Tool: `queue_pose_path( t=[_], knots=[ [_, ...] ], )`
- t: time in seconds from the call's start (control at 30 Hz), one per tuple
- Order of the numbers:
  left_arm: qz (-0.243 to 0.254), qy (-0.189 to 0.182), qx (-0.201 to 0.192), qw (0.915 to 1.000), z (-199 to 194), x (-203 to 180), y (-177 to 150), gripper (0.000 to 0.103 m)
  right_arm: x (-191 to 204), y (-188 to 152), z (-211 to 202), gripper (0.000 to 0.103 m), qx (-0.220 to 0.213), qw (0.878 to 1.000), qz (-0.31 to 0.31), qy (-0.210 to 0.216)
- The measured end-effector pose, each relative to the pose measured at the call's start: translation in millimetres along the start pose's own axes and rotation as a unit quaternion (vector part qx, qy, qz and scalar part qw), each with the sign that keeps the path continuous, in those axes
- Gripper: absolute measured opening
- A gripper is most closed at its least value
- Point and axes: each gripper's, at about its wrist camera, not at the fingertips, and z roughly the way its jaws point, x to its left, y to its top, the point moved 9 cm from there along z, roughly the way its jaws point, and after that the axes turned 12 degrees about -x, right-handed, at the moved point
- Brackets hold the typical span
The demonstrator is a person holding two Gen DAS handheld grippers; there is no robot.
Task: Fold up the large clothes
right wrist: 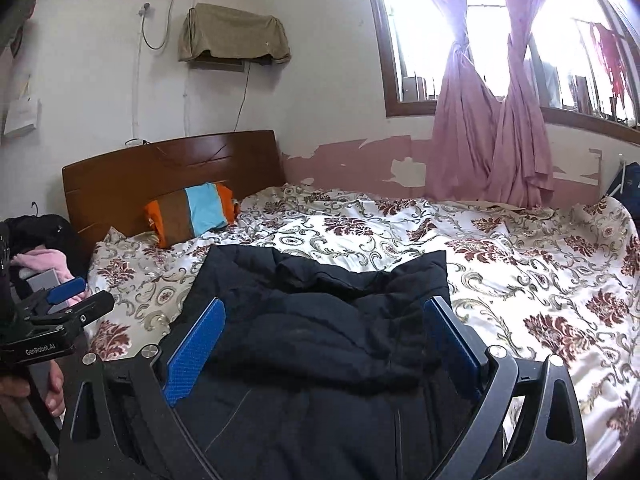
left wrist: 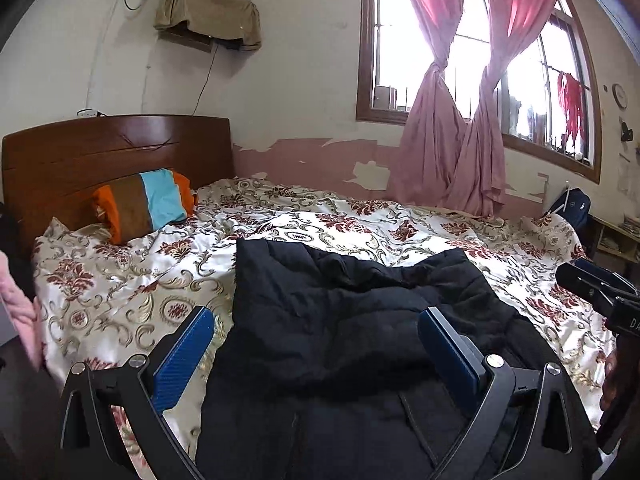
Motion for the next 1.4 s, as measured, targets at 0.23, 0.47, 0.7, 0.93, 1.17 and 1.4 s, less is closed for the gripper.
queue_pose_path(
  t=[0.23, 0.47, 0.7, 0.93, 1.17, 1.4],
  knots=[
    [-0.012, 0.01, 0.003, 0.9999, -34, 4, -11, 0.103, 9, -3, -44, 0.097, -0.011, 1.0, -0.007, -0.003],
    [-0.034, 0.005, 0.014, 0.9993, -60, 5, -25, 0.103, 22, -13, -74, 0.097, -0.013, 1.0, -0.013, 0.0],
    [-0.016, 0.019, 0.036, 0.999, -79, 2, -47, 0.103, 31, -29, -101, 0.098, -0.014, 0.998, -0.05, -0.022],
    [-0.019, 0.014, 0.054, 0.9982, -92, -1, -70, 0.103, 41, -44, -127, 0.098, -0.014, 0.996, -0.077, -0.038],
    [0.006, 0.014, 0.059, 0.9981, -116, 2, -84, 0.103, 29, -73, -142, 0.098, 0.018, 0.997, -0.054, -0.044],
    [0.012, -0.011, 0.075, 0.9971, -134, 5, -107, 0.103, 10, -126, -155, 0.098, 0.095, 0.991, -0.077, -0.049]
  ],
)
